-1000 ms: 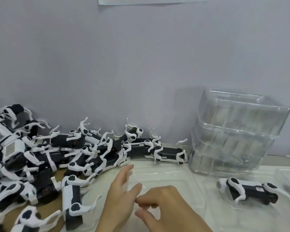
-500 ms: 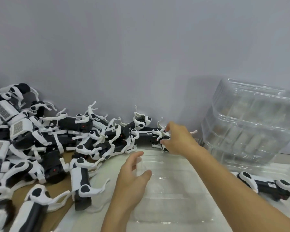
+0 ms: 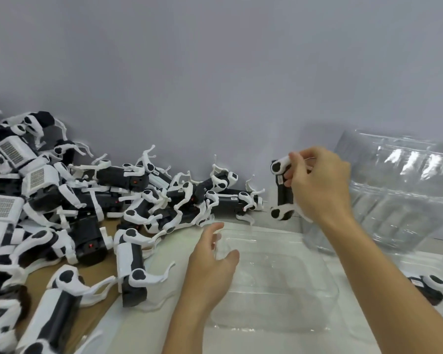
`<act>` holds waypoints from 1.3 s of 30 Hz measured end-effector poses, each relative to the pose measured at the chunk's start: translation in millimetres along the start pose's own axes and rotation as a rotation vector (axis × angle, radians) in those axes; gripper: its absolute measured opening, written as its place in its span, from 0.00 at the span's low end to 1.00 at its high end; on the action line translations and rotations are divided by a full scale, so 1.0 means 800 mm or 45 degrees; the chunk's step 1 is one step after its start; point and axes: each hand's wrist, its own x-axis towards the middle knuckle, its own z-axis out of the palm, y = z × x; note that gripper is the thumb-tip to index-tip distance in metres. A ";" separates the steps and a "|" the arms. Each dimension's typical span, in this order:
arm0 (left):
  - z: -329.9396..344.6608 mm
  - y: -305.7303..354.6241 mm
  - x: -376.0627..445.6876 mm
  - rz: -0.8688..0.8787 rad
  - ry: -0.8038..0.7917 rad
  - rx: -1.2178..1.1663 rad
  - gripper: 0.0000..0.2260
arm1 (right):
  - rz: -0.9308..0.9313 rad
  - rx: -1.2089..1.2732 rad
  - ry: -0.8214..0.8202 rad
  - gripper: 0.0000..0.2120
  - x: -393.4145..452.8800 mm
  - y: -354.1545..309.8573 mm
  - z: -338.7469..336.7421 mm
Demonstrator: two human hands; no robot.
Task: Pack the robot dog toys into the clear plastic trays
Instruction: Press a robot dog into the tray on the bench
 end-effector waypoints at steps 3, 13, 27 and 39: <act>-0.001 0.003 -0.003 0.074 0.022 0.080 0.25 | 0.063 0.353 0.153 0.08 -0.026 -0.011 -0.019; 0.007 0.034 -0.010 0.642 0.096 0.265 0.25 | 0.778 1.422 0.268 0.14 -0.122 -0.019 -0.033; 0.009 0.038 -0.005 0.608 0.190 0.201 0.25 | -0.084 -0.069 -0.425 0.30 -0.120 0.016 -0.048; 0.008 0.017 -0.004 0.205 0.090 0.180 0.22 | 0.015 -0.281 -0.585 0.17 -0.121 0.049 -0.026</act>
